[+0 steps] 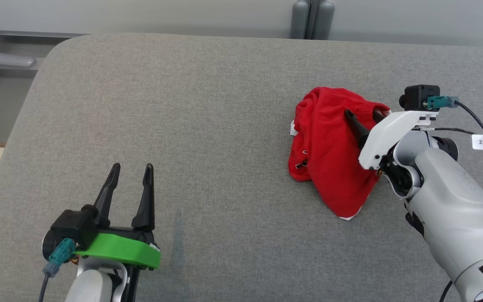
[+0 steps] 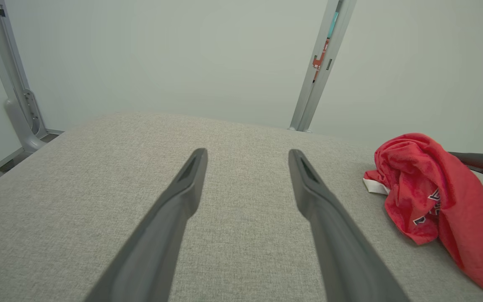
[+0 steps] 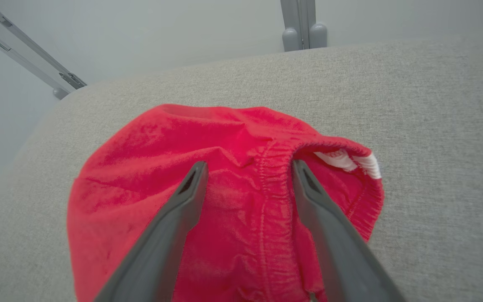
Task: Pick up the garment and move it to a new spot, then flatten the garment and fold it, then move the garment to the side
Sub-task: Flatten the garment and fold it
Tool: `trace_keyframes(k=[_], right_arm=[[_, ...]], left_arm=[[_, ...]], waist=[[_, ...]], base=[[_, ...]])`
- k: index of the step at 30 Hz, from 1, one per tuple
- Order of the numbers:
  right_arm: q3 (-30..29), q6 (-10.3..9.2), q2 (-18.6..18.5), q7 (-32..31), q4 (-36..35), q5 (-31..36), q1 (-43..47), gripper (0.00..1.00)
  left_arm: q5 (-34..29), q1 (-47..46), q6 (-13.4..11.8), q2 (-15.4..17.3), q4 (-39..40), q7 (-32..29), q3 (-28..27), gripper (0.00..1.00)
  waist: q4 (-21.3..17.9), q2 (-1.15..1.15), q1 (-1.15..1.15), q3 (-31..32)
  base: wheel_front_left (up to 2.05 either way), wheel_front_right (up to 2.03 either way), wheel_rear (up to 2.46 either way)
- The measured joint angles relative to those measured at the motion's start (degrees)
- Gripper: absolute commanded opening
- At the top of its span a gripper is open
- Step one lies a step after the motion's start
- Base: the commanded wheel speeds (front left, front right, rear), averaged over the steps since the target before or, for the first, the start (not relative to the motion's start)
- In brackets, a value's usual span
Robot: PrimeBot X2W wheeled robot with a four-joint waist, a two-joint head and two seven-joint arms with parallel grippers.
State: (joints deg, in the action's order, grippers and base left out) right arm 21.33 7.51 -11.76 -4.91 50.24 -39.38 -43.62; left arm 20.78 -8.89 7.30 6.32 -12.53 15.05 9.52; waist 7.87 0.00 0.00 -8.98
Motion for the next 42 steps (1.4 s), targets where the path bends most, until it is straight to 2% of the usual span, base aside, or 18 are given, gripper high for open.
trace_keyframes(k=[6, 7, 8, 9, 10, 15, 23, 28, 30, 32, 35, 42], right_arm=[[1.5, -0.01, -0.2, 0.8, 2.7, -2.9, -2.2, 1.00], [1.8, -0.01, -0.1, 1.1, 2.9, -3.5, -2.6, 0.85], [2.4, -0.01, -0.1, 1.3, 2.9, -3.8, -2.9, 0.48], [2.9, -0.01, -0.1, 1.8, 2.9, -3.9, -3.1, 0.03], [3.3, -0.01, -0.1, 2.4, 2.8, -4.1, -3.3, 0.00], [7.1, -0.01, -0.1, 6.9, -2.1, -5.4, -5.7, 0.00], [14.7, -0.02, 0.6, 12.3, -19.0, -11.6, -11.9, 0.00], [15.6, -0.02, 0.2, 16.2, -27.4, -16.4, -14.8, 0.00], [15.1, -0.02, -0.5, 17.2, -28.5, -16.6, -15.4, 0.00], [14.4, 0.00, -2.1, 17.5, -26.5, -15.4, -15.2, 0.00], [11.4, -0.03, -4.0, 17.4, -19.3, -12.4, -12.4, 0.00], [5.0, -0.02, -4.8, 16.7, -4.2, -6.3, -2.8, 0.00]], left_arm=[[0.3, -0.6, 0.0, 0.0, 0.2, 0.0, 0.5, 1.00], [0.3, -0.7, 0.0, 0.1, 0.2, 0.0, 0.5, 1.00], [0.3, -0.7, 0.0, 0.1, 0.2, 0.0, 0.5, 1.00], [0.3, -0.7, 0.0, 0.2, 0.1, 0.0, 0.5, 1.00], [0.3, -0.8, 0.0, 0.2, 0.1, 0.0, 0.5, 1.00], [0.3, -0.9, 0.0, 0.2, 0.2, 0.0, 0.2, 1.00], [0.3, -0.8, 0.0, 0.3, 0.8, 0.0, -0.9, 1.00], [0.2, -0.5, 0.0, 0.2, 1.0, 0.0, -1.1, 1.00], [0.2, -0.1, 0.0, 0.1, 1.0, 0.0, -1.2, 1.00], [0.1, 0.2, 0.0, 0.2, 0.9, 0.0, -1.1, 1.00], [0.1, 0.3, 0.0, 0.1, 0.9, 0.0, -0.7, 1.00], [0.1, 0.9, 0.0, 0.1, 0.9, 0.0, -0.1, 1.00]], waist=[[0.8, 0.00, 0.00, -0.9], [0.9, 0.00, 0.00, -1.1], [1.0, 0.00, 0.00, -1.2], [1.1, 0.00, 0.00, -1.3], [1.2, 0.00, 0.00, -1.4], [1.5, 0.00, 0.00, -1.2], [0.9, 0.00, 0.00, 0.4], [0.4, 0.00, 0.00, 1.4], [0.0, 0.00, 0.00, 1.8], [-0.4, 0.00, 0.00, 2.0], [-0.8, 0.00, 0.00, 2.5], [-1.8, 0.00, 0.00, 2.4]], base=[[0.00, 0.00, 0.00], [0.00, 0.00, 0.00], [0.00, 0.00, 0.00], [0.00, 0.00, 0.00], [0.00, 0.00, 0.00], [0.00, 0.00, 0.00], [0.00, 0.00, 0.00], [0.00, 0.00, 0.00], [0.00, 0.00, 0.00], [0.00, 0.00, 0.00], [0.00, 0.00, 0.00], [0.00, 0.00, 0.00]])
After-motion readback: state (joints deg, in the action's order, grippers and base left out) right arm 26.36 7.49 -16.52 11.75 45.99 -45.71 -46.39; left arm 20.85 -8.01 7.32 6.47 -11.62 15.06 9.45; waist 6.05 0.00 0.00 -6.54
